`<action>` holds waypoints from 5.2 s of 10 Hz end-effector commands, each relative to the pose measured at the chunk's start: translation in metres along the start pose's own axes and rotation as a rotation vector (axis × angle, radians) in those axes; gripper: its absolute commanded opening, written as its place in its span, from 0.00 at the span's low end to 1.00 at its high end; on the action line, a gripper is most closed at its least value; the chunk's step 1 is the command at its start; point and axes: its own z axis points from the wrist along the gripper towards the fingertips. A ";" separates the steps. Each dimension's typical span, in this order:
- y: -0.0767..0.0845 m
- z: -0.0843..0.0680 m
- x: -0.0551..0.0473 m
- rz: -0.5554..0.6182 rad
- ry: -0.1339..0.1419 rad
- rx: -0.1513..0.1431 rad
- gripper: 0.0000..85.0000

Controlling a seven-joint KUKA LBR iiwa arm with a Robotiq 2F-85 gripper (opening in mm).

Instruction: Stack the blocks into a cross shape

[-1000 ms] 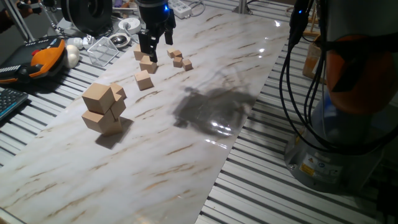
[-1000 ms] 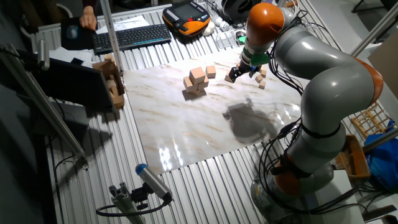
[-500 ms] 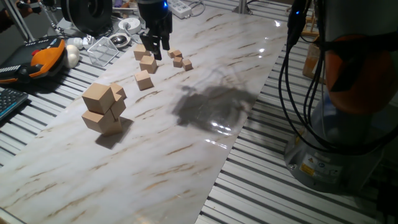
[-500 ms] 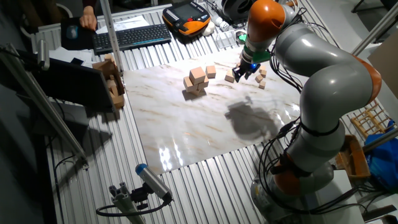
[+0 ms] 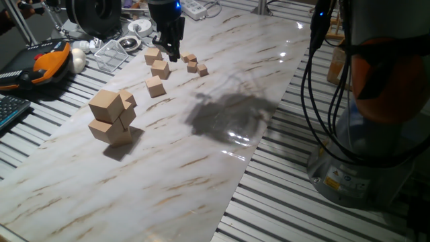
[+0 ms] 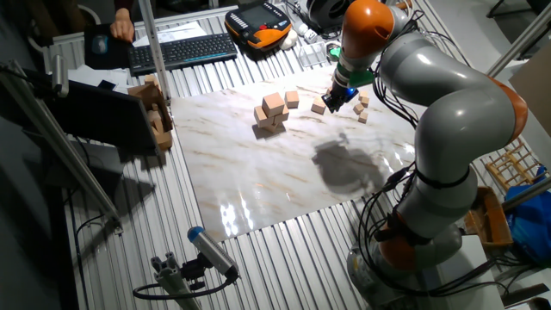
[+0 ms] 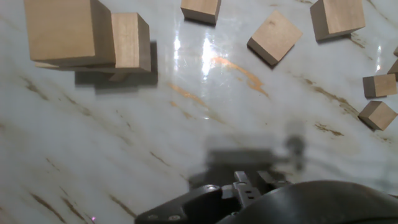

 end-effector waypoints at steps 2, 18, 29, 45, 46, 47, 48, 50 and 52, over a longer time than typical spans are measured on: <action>-0.001 0.000 -0.001 -0.011 0.013 -0.011 0.00; -0.026 0.052 -0.023 0.004 -0.025 -0.002 0.00; -0.029 0.033 -0.043 0.047 -0.006 0.020 0.00; -0.067 0.049 -0.106 0.091 -0.056 0.042 0.00; -0.073 0.053 -0.105 0.094 -0.053 0.028 0.00; -0.076 0.057 -0.105 0.096 -0.048 0.014 0.00; -0.077 0.062 -0.107 0.100 -0.048 0.015 0.00; -0.087 0.067 -0.113 0.113 -0.045 0.015 0.00; -0.100 0.068 -0.119 0.137 -0.038 0.001 0.00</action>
